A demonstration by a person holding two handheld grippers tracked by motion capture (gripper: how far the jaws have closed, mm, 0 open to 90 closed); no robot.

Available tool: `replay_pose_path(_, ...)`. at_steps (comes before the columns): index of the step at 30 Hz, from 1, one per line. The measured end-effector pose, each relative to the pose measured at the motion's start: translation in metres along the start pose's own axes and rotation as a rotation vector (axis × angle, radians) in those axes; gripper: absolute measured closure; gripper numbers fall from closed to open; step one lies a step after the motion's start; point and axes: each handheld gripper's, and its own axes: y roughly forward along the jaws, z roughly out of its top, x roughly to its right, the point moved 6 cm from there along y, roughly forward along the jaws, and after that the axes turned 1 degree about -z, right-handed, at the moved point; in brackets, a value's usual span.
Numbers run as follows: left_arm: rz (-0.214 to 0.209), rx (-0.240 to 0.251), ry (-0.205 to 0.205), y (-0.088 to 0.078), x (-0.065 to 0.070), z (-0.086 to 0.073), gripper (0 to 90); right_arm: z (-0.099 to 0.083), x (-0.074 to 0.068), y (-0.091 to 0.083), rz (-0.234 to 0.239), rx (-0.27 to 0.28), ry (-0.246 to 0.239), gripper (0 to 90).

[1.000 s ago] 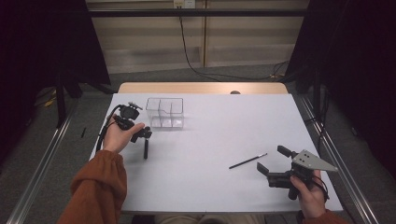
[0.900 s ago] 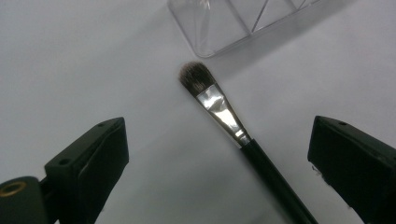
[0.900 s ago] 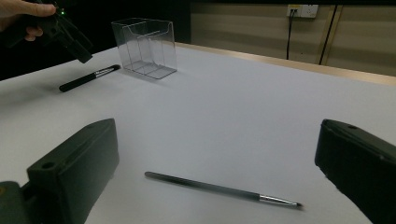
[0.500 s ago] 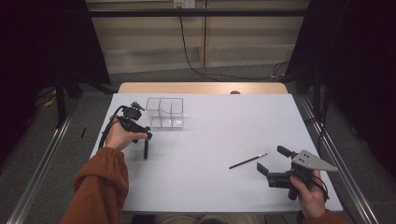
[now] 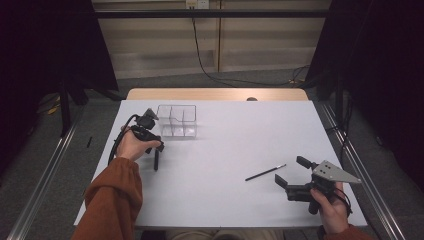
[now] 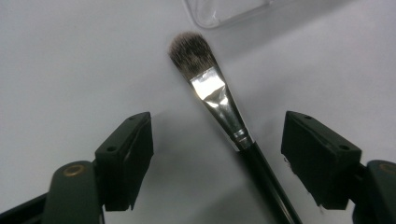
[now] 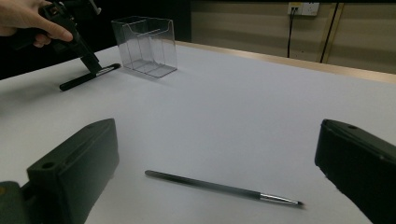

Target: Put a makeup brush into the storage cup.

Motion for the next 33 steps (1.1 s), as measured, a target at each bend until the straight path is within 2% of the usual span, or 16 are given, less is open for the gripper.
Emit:
replay_pose_path(4, -0.006, -0.038, -0.002, 0.0032, 0.0014, -0.001, 33.0, -0.0001, -0.0001, 0.0001, 0.001, -0.001, 0.0, 0.0)
replay_pose_path(5, -0.011, -0.044, -0.016, 0.0038, 0.0021, -0.0012, 34.6, -0.0001, -0.0001, 0.0001, 0.001, -0.001, 0.0, 0.0)
replay_pose_path(10, 0.011, -0.051, -0.04, 0.0039, 0.003, -0.0006, 39.2, -0.0005, -0.0003, 0.0002, 0.001, -0.005, -0.001, 0.0)
replay_pose_path(14, 0.045, -0.059, -0.058, 0.0044, 0.0024, 0.0004, 44.1, -0.0001, -0.0002, 0.0001, 0.001, -0.001, 0.0, 0.0)
replay_pose_path(17, 0.06, -0.073, -0.059, 0.0048, 0.005, 0.0012, 45.5, 0.0, -0.0002, -0.0002, 0.002, 0.0, -0.002, 0.0)
replay_pose_path(23, 0.06, -0.095, -0.08, 0.0045, 0.0089, 0.0024, 57.9, -0.0002, -0.0007, -0.0001, 0.004, -0.001, 0.0, 0.0)
replay_pose_path(25, 0.062, -0.092, -0.088, 0.0045, 0.0083, 0.0026, 65.1, -0.0002, -0.0005, -0.0003, 0.003, 0.0, -0.001, 0.0)
replay_pose_path(29, 0.065, -0.089, -0.111, 0.0042, 0.0065, 0.0023, 73.4, -0.0004, -0.0003, -0.0003, 0.003, -0.002, -0.003, 0.0)
replay_pose_path(33, 0.063, -0.093, -0.129, 0.0041, 0.0051, 0.0017, 77.2, -0.0004, -0.0004, -0.0006, 0.003, -0.001, -0.001, 0.0)
